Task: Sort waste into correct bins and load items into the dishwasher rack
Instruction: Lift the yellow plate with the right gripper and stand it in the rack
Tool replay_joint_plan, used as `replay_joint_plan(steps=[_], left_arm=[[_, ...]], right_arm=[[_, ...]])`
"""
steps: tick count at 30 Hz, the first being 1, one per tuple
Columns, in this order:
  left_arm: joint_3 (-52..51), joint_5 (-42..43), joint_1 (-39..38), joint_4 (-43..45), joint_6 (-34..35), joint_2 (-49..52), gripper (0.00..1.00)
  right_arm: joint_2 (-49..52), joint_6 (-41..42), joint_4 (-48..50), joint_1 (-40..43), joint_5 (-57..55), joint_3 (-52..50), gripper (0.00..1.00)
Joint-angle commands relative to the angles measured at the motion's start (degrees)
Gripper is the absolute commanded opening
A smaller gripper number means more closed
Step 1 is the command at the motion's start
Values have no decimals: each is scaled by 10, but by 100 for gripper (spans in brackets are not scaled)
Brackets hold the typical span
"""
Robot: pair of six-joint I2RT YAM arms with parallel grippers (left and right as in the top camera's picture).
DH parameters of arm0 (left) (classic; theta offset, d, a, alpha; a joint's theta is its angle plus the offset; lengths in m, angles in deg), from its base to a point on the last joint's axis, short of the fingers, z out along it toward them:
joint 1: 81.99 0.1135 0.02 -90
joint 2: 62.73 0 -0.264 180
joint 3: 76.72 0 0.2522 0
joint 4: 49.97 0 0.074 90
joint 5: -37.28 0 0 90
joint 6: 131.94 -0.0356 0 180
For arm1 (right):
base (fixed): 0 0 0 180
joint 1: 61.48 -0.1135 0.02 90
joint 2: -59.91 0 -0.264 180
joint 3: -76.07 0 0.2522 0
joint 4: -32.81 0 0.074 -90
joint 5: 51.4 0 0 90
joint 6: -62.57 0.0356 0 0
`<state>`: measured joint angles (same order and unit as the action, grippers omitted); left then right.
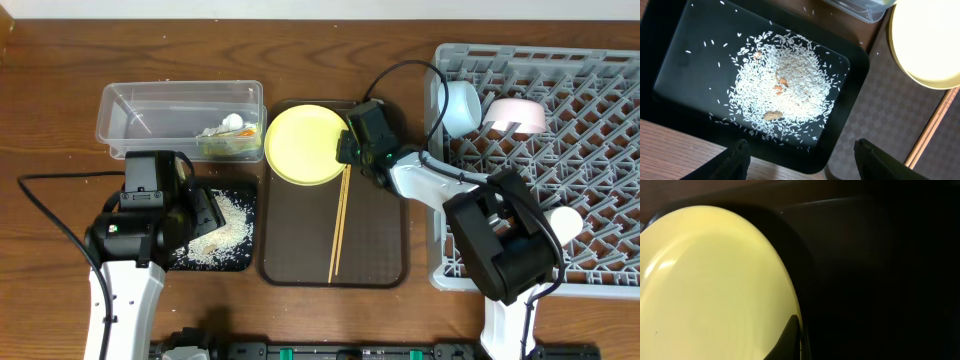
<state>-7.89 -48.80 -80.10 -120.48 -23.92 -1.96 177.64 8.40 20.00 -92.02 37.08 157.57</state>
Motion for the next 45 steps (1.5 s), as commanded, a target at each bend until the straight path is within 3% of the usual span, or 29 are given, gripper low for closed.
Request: replay_joint_plan(steps=[1,9,18,26,35,45], left_arm=[[3,-1,3,-2,3,3,70],[3,-1,3,-2,3,3,70],[3,-1,3,1,2,3,70],[3,-1,3,0,2,3,70],[3,-1,3,0,3,3,70],[3,-1,3,0,3,3,70]], right_arm=[[-21,1,3,11,-5,6,1],[-169,-98,-47,48,-81,6,1],[-360,-204,-228,108,-172,6,1],[-483,-306,-337,213,-269,6,1],[-497,-530,-376,270,-416,6,1],[-421,-521,-408,263,-417,4,1]])
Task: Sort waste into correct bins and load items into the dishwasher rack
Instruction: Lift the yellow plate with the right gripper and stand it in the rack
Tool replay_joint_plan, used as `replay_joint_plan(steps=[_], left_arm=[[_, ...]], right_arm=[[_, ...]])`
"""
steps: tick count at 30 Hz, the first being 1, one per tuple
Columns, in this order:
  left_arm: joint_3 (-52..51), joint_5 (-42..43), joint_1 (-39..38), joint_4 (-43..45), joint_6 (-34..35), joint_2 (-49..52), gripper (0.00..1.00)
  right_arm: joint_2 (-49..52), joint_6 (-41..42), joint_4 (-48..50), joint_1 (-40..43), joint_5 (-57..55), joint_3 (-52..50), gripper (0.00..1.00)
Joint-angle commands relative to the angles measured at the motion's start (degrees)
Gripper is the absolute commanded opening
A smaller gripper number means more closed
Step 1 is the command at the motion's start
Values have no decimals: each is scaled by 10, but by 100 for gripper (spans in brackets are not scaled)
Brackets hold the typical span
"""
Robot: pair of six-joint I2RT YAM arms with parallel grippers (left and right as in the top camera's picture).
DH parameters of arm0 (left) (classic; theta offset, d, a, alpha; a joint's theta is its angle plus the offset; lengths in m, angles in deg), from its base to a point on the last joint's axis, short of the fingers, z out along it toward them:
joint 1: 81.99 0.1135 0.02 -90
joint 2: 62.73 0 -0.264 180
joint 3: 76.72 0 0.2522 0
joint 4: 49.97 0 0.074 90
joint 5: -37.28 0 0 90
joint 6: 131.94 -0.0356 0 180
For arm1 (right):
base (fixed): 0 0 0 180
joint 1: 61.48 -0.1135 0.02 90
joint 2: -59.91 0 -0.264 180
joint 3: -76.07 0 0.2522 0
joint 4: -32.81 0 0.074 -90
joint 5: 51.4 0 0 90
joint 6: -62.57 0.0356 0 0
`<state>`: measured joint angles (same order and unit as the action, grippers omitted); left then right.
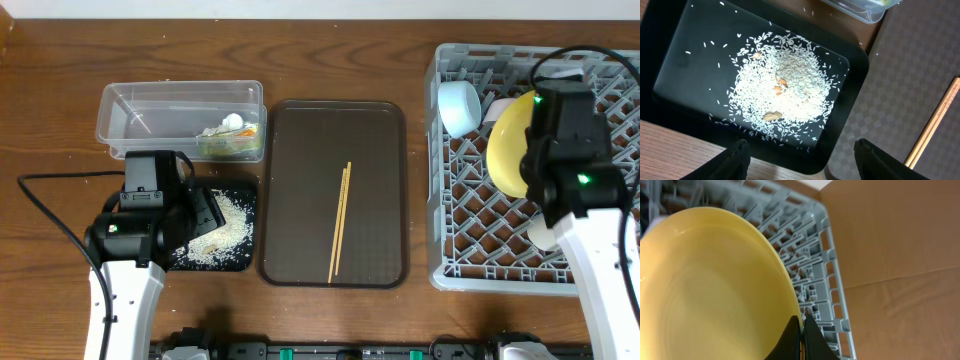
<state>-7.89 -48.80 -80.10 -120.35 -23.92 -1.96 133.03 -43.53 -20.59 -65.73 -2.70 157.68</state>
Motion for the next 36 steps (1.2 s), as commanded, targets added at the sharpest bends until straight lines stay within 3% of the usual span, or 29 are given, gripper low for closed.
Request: replay_joint_plan(steps=[1,10,11,13,15,20,28,32,36], left_arm=[[3,-1,3,-1,3,3,70],[3,-1,3,-1,3,3,70],[3,-1,3,-1,3,3,70],[3,-1,3,-1,3,3,70],[3,-1,3,-1,3,3,70],[3,-1,3,-1,3,3,70],[3,-1,3,-1,3,3,70],[3,-1,3,-1,3,3,70],[3,-1,3,-1,3,3,70]], right_arm=[[33,-2,-3,-2,-19,3,1],[101,48,-7,-51,-3,3,2],[104,55,-7,-58,7,3,7],[106,64,-10,-68,28,3,31],[104,65,-9,-76,39,3,44],[82,125,-9,-84,39,3,60],[-17,138,13,-86,86,24,64],[-47,147,24,-100,288,25,59],[-29,250,14,-123,414,24,58]])
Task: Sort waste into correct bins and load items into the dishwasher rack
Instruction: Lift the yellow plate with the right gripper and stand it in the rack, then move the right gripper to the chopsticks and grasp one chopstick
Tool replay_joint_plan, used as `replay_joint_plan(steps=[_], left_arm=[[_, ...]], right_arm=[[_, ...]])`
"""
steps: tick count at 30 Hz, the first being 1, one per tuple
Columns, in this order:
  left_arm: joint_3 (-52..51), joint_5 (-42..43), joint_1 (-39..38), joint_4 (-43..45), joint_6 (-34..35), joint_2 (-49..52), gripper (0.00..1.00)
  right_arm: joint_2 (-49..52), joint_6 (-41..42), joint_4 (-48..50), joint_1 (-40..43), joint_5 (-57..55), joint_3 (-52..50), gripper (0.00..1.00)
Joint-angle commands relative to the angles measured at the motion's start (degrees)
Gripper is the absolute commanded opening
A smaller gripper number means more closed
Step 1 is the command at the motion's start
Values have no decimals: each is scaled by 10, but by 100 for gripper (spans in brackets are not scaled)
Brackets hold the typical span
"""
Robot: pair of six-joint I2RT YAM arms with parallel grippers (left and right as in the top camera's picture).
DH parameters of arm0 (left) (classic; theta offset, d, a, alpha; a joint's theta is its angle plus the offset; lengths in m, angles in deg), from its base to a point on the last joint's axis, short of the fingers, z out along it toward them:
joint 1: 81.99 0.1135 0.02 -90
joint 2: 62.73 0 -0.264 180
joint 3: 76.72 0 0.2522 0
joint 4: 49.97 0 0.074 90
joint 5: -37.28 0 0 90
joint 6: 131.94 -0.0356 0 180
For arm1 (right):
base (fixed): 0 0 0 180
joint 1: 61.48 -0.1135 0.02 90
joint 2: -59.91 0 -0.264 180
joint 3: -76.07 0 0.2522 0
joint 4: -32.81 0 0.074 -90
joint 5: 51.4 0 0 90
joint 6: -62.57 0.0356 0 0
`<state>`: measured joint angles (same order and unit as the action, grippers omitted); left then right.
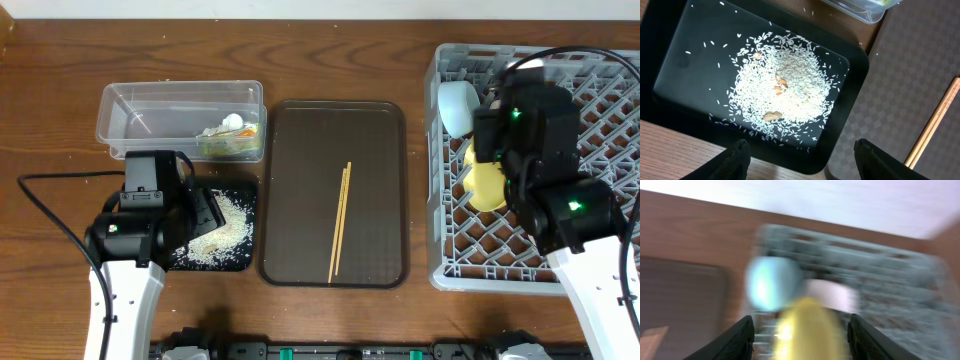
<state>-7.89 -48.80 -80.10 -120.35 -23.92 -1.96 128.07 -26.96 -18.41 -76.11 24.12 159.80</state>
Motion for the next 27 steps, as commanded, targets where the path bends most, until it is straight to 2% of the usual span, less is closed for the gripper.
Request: replay_joint_plan(steps=[1,12,19,27], left_arm=[[3,-1,3,-1,3,3,70],[3,-1,3,-2,3,3,70],[3,-1,3,-3,3,3,70],[3,-1,3,-3,3,3,70]], right_arm=[[29,105,-14,-28,158,2,58],[201,198,-86,-162,163,2,54],[318,271,-78,-219,158,2,54],[404,304,-55,-254,158,2,54]])
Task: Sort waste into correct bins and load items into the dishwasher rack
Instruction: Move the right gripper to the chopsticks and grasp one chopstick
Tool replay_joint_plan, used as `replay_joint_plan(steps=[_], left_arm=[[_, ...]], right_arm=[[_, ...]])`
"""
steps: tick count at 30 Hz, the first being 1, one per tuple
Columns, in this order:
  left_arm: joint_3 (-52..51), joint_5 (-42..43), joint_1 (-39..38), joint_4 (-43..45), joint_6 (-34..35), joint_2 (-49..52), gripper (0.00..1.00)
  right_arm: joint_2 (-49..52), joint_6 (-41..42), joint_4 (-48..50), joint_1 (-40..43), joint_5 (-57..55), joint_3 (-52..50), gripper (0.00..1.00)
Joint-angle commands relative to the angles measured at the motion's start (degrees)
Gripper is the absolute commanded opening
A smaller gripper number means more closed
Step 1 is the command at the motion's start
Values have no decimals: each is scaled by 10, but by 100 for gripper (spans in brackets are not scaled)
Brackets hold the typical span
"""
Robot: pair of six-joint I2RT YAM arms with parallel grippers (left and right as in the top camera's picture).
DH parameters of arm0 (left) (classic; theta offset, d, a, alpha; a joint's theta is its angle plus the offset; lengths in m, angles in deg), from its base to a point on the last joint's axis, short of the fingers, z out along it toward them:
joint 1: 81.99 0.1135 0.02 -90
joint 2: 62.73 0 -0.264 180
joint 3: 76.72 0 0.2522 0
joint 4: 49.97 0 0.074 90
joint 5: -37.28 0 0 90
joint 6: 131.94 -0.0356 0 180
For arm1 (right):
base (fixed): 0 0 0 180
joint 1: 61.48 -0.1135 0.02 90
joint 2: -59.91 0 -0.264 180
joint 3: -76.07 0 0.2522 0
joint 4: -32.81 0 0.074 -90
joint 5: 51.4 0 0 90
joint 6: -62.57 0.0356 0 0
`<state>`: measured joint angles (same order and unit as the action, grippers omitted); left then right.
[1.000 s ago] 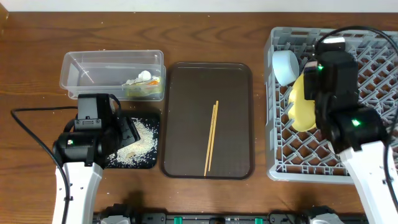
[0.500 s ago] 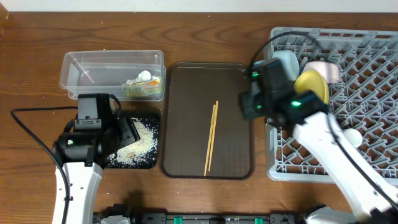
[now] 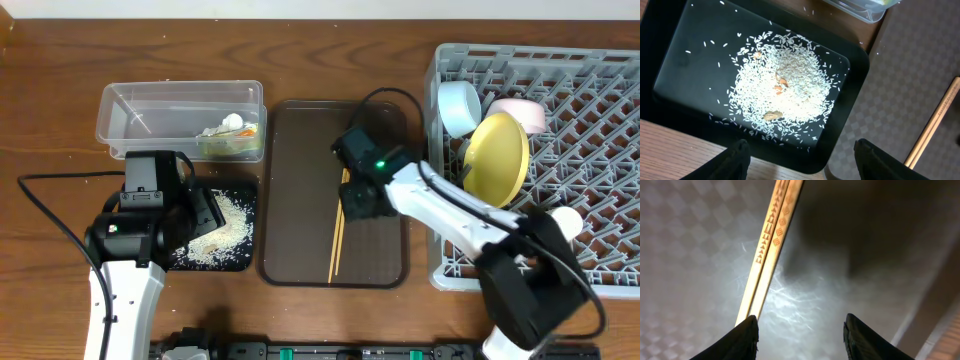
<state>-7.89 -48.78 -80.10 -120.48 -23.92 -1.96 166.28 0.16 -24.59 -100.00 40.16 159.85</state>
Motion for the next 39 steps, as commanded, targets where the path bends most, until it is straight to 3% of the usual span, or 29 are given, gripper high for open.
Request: replay_joint_plan(steps=[1,10,26,35,39], left_arm=[[3,-1,3,-2,3,3,70],[3,-1,3,-3,3,3,70],[3,-1,3,-5,3,3,70],[3,-1,3,-6,3,3,70],[3,-1,3,-9,3,3,70]], right_arm=[[30,35,14,-19,-2,2,53],[80,71,26,-38,-33,2,53],[78,80,-17,-26,-67,2,50],[78,80,-25,-26,-51,3,8],[65,80,-30,-21,-51,9,1]])
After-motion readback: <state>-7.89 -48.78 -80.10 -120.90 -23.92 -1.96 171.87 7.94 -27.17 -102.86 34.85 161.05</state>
